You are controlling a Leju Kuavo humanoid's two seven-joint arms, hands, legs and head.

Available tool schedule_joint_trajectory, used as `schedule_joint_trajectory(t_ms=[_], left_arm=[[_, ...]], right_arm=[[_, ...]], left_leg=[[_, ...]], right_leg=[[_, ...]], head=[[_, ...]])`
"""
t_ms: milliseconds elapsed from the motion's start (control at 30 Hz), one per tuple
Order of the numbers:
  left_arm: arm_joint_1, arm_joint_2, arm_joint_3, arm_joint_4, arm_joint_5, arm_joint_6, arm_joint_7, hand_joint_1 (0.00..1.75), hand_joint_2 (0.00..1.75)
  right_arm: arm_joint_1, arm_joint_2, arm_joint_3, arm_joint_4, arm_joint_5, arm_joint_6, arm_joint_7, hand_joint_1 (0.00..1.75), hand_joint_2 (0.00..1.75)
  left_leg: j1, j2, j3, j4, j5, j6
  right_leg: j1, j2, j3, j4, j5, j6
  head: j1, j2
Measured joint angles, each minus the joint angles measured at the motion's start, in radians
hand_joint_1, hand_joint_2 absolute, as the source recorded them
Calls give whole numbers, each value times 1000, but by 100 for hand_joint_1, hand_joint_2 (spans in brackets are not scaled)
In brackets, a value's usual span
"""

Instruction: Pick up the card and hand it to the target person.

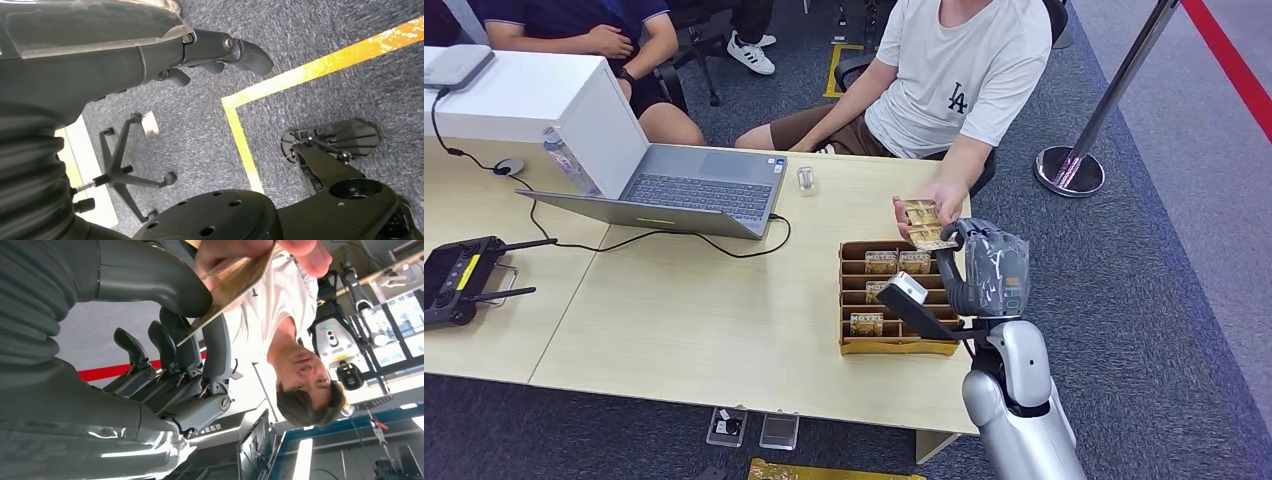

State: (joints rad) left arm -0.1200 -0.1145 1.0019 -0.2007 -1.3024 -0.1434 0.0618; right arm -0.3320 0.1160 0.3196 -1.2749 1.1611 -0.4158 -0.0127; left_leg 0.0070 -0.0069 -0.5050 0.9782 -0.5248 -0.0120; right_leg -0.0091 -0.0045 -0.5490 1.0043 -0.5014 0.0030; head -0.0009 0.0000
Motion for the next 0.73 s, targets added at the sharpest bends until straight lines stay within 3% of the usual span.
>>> schedule_joint_trajectory(t_ms=[67,200,333,467,733], left_arm=[[0,0,0,0,2,-3,-2,0,175],[0,0,0,0,0,-5,-7,0,175],[-1,0,0,0,-10,-5,-8,0,175],[0,0,0,0,-5,-10,-16,0,0],[4,-5,0,2,3,0,-8,0,0]], right_arm=[[-2,2,1,9,0,0,0,145,175],[-5,5,1,24,-1,0,3,48,175],[-7,6,1,35,-1,0,6,41,175],[-11,8,1,44,-1,1,8,7,175],[-16,8,1,60,-1,-8,10,0,175]], left_leg=[[0,0,0,0,0,0],[0,0,0,0,0,0],[0,0,0,0,0,0],[0,0,0,0,0,0],[0,0,0,0,0,0]], right_leg=[[0,0,0,0,0,0],[0,0,0,0,0,0],[0,0,0,0,0,0],[0,0,0,0,0,0],[0,0,0,0,0,0]], head=[[0,0],[0,0],[1,0],[0,0],[1,0]])
